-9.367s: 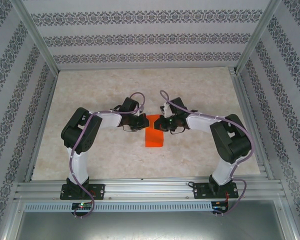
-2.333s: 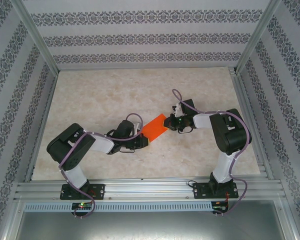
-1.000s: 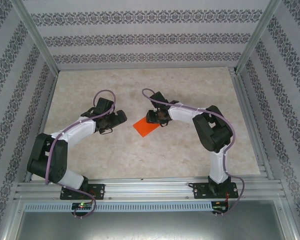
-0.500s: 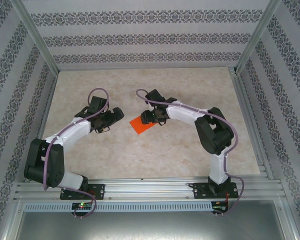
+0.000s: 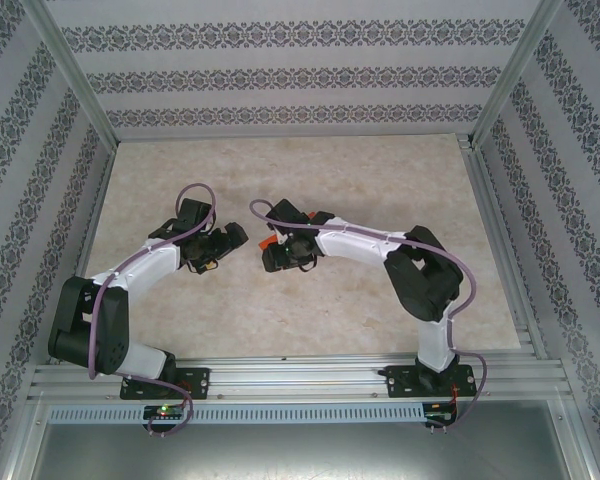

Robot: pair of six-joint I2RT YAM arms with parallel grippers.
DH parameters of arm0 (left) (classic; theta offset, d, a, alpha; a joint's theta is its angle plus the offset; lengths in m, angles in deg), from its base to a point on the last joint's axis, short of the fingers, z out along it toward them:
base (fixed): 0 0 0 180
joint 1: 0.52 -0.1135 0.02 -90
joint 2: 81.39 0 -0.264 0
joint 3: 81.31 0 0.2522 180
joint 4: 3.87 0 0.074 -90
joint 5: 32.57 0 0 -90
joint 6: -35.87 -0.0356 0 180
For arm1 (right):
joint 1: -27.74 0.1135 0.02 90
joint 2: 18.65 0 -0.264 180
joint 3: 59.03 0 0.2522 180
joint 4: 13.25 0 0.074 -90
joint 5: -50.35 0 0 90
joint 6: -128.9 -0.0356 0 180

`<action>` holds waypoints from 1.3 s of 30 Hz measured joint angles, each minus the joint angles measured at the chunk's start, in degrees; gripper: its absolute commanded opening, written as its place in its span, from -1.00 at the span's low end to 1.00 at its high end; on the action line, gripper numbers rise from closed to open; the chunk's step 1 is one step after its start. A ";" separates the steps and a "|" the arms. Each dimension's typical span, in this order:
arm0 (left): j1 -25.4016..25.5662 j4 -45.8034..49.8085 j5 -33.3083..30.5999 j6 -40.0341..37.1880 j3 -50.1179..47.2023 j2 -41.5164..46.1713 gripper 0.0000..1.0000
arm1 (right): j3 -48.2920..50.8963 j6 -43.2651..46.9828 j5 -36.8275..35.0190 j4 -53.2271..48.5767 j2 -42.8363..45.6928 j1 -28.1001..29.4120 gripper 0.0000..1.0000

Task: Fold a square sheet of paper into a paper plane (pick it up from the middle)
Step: Move the paper to the center of the table, then rotate the paper at the center of the table.

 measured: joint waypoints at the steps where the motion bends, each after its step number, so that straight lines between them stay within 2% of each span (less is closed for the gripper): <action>1: 0.00 -0.02 0.00 -0.02 0.00 0.02 1.00 | -0.20 -0.02 0.15 -0.07 -0.68 0.00 -0.11; 5: -0.28 0.00 -0.02 -0.02 0.00 0.02 1.00 | -3.21 -0.09 0.42 -0.50 -3.19 0.11 -0.25; 12: -1.11 0.02 -0.20 -0.02 0.00 0.00 1.00 | -9.25 -0.09 0.24 0.09 -7.50 0.11 -0.29; 19: -1.11 0.00 0.00 -0.02 0.00 0.00 1.00 | -9.75 0.61 0.35 -0.61 -10.60 0.09 -0.28; 22: -1.11 -0.02 0.28 -0.02 0.00 -0.04 1.00 | -7.58 2.58 0.68 0.96 -9.64 -0.17 -0.27; 27: -1.11 -0.13 1.75 -0.04 0.00 -0.76 1.00 | 3.72 8.94 3.87 2.99 -2.36 -2.38 -0.27; 31: -1.11 -0.94 3.41 -0.02 0.00 -1.64 1.00 | 11.32 13.51 5.05 1.31 3.78 -6.75 -0.18; 34: -1.11 -1.73 4.68 0.02 0.00 -2.34 1.00 | 12.76 14.12 3.26 -1.81 6.34 -9.31 0.00; 39: -1.11 -3.30 6.54 0.66 0.00 -3.58 1.00 | 9.81 10.80 -2.14 -4.35 7.78 -7.82 0.22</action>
